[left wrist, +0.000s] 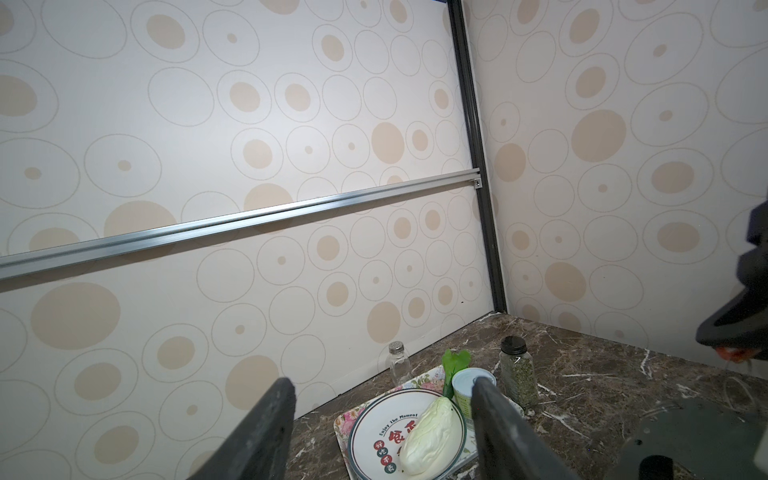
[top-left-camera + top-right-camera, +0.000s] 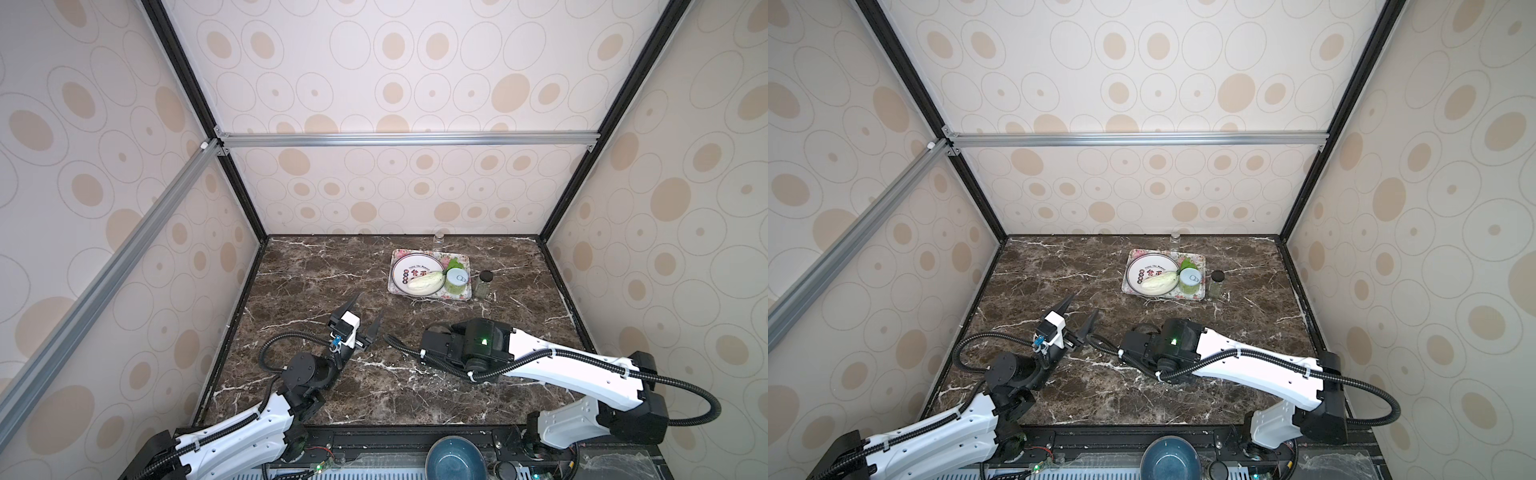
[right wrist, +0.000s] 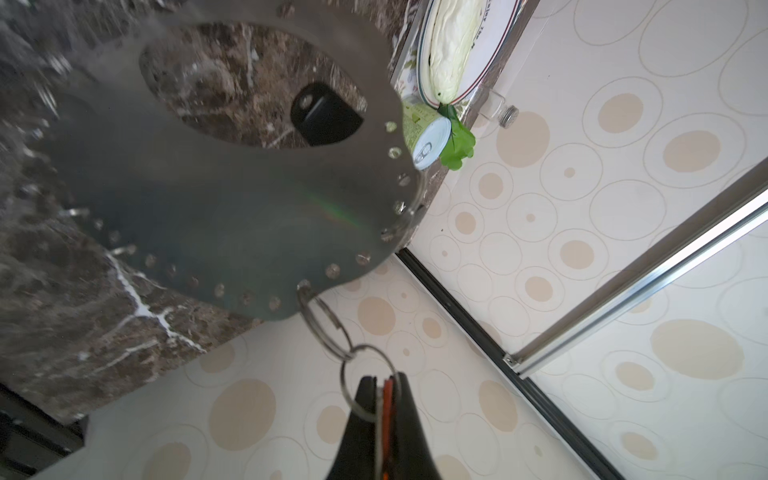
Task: Attach keys to a key ring
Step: Place the keyring at the bottom-center of the table.
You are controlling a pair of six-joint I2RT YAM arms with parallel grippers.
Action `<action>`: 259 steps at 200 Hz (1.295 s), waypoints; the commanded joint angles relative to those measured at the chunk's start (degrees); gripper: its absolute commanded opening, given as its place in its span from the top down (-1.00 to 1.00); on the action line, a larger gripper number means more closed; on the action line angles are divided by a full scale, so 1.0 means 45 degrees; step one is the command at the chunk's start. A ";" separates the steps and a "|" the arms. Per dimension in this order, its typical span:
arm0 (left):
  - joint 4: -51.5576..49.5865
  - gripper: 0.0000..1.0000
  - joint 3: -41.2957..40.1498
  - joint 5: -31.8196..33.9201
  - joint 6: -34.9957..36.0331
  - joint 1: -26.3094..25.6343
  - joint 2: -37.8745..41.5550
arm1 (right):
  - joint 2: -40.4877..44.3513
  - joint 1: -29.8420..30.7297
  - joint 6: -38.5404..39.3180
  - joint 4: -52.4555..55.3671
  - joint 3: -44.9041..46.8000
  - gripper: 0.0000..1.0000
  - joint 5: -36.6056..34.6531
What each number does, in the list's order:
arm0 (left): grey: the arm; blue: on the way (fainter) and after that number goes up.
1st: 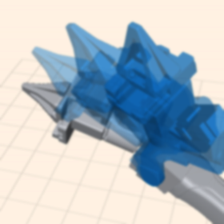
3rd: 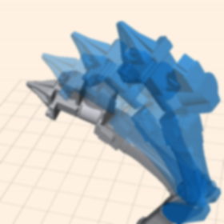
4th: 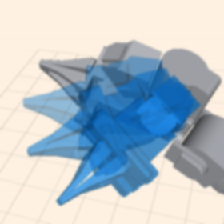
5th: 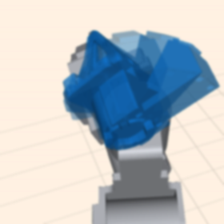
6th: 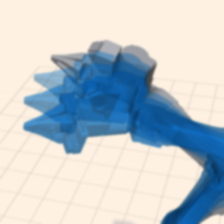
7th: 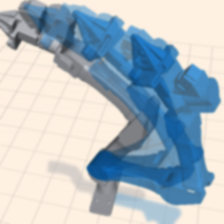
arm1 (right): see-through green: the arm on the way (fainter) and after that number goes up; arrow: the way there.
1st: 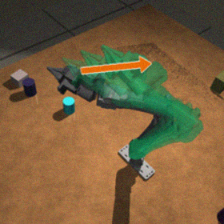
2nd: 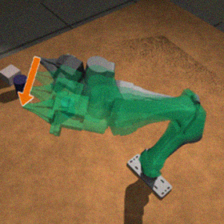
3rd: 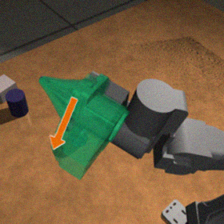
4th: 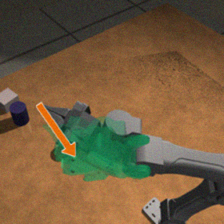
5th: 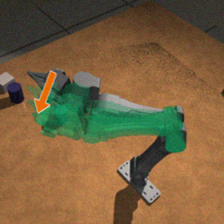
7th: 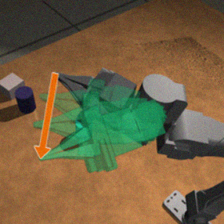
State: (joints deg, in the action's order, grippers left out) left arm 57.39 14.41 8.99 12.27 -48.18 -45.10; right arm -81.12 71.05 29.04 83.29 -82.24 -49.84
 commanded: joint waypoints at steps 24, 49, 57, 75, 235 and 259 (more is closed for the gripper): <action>0.0294 -0.35 -0.0039 0.0110 -0.0242 0.0105 0.0295 | 0.0955 0.0128 -0.1042 -0.1841 0.0068 1.00 0.2108; 0.0322 -0.36 -0.0117 0.0189 -0.0281 0.0106 0.0446 | 0.1566 0.0130 -0.1560 -0.3304 0.0758 1.00 0.2891; 0.0365 -0.36 -0.0145 0.0227 -0.0286 0.0105 0.0491 | 0.1793 0.0113 -0.1670 -0.3882 0.1031 1.00 0.3138; 0.0428 -0.38 -0.0214 0.0247 -0.0305 0.0123 0.0567 | 0.2380 0.0125 -0.1942 -0.5295 0.1750 1.00 0.3672; 0.1662 -0.59 -0.1603 0.2572 -0.0674 0.0161 0.2597 | 0.0902 0.0119 -0.4105 -1.2362 0.2804 1.00 0.8244; 0.1787 -0.62 -0.1914 0.2815 -0.0716 0.0180 0.3268 | 0.0561 0.0117 -0.4210 -1.3375 0.2940 1.00 0.8729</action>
State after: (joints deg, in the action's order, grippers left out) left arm 61.45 6.44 18.81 10.02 -47.88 -33.12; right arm -77.25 71.09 11.35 31.16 -69.82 -14.37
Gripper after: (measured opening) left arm 0.804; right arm 0.061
